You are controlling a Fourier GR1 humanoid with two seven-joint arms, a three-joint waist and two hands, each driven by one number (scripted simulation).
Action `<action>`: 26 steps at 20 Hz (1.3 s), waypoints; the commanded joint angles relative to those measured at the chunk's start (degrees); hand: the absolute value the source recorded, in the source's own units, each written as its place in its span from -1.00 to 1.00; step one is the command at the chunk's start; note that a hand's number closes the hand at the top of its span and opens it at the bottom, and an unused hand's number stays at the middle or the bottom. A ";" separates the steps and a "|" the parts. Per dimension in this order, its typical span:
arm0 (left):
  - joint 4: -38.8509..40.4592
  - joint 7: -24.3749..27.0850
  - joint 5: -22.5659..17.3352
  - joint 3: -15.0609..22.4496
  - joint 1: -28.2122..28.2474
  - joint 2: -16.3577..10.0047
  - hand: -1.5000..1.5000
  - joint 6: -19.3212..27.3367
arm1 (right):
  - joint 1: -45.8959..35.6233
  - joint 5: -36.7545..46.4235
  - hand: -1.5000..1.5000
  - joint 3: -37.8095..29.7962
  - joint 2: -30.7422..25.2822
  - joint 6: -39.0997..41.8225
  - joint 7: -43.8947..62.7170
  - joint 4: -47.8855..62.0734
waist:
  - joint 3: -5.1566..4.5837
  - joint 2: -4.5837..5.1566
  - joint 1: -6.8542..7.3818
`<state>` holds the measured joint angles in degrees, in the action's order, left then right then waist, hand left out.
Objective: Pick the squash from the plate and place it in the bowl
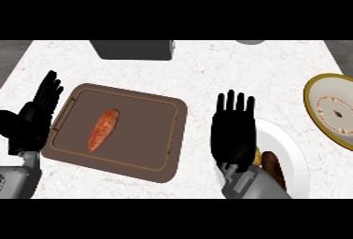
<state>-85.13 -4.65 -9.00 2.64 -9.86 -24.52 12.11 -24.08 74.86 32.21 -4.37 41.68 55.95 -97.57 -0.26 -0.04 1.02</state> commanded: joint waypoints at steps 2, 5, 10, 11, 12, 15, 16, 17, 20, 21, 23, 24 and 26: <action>-0.87 0.04 0.78 0.59 1.11 0.41 0.00 0.17 | -3.29 -2.39 -1.00 -6.01 4.18 11.22 10.51 7.87 | 0.13 0.08 0.22; -0.24 -1.67 -0.20 -0.45 -1.90 0.18 0.00 -0.22 | -2.57 -4.78 -1.00 -7.13 4.25 11.35 11.85 10.81 | 0.17 0.15 -0.19; -0.65 -0.52 0.83 0.68 0.17 1.57 0.00 0.51 | -1.85 -6.93 -1.00 -8.99 4.29 15.37 15.79 13.88 | 0.11 -0.08 -0.04; -1.10 -1.90 0.12 0.21 0.74 1.22 0.00 0.21 | -1.50 -6.37 -1.00 -10.79 4.29 15.94 14.98 14.68 | 0.16 -0.11 -0.24; 1.18 0.87 0.44 -0.55 0.50 0.38 0.00 -0.96 | -4.40 -7.24 -1.00 -12.72 4.29 16.15 14.90 17.01 | 0.10 0.21 0.03; -2.32 -1.46 -0.29 -0.88 1.85 -0.77 0.00 -1.62 | -2.75 -5.70 -1.00 -11.53 4.30 16.28 15.95 18.77 | 0.18 -0.10 0.47; -1.51 -0.46 0.70 -0.64 1.02 0.06 0.00 -0.69 | -4.80 -6.19 -1.00 -10.43 4.30 18.13 16.68 17.62 | 0.16 -0.11 0.08; 0.22 1.06 0.80 -0.58 0.21 1.12 0.00 -0.64 | -4.52 -5.48 -1.00 -6.88 4.30 16.96 16.62 17.59 | 0.15 -0.01 -0.13; -1.60 -1.48 0.62 -0.67 0.22 1.85 0.00 0.39 | -2.75 -1.63 -1.00 -3.14 4.30 17.71 15.30 15.12 | 0.20 -0.27 -0.73; -3.17 -2.59 0.48 -0.39 0.59 1.25 0.00 -0.57 | -6.10 -1.67 -1.00 -5.18 4.30 16.46 14.17 18.96 | 0.23 -0.07 -0.15; -3.01 -2.26 2.73 0.25 1.94 1.52 0.00 0.55 | -5.73 -2.75 -1.00 -3.60 4.31 16.33 14.76 18.45 | 0.25 -0.07 -0.26; -1.73 -0.81 2.71 0.47 1.45 3.27 0.00 1.20 | -3.61 -2.32 -1.00 -2.50 4.31 15.69 15.83 17.60 | 0.23 -0.06 -0.57; -3.58 -0.38 0.66 -2.16 3.65 0.95 0.00 -1.41 | -0.74 -1.43 -1.00 -4.57 4.31 14.58 14.91 17.43 | 0.24 -0.08 -0.59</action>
<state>-87.70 -5.81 -7.75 1.80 -7.94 -23.26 11.64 -26.99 73.10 27.13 -1.06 54.80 61.31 -80.62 -0.04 -0.13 0.63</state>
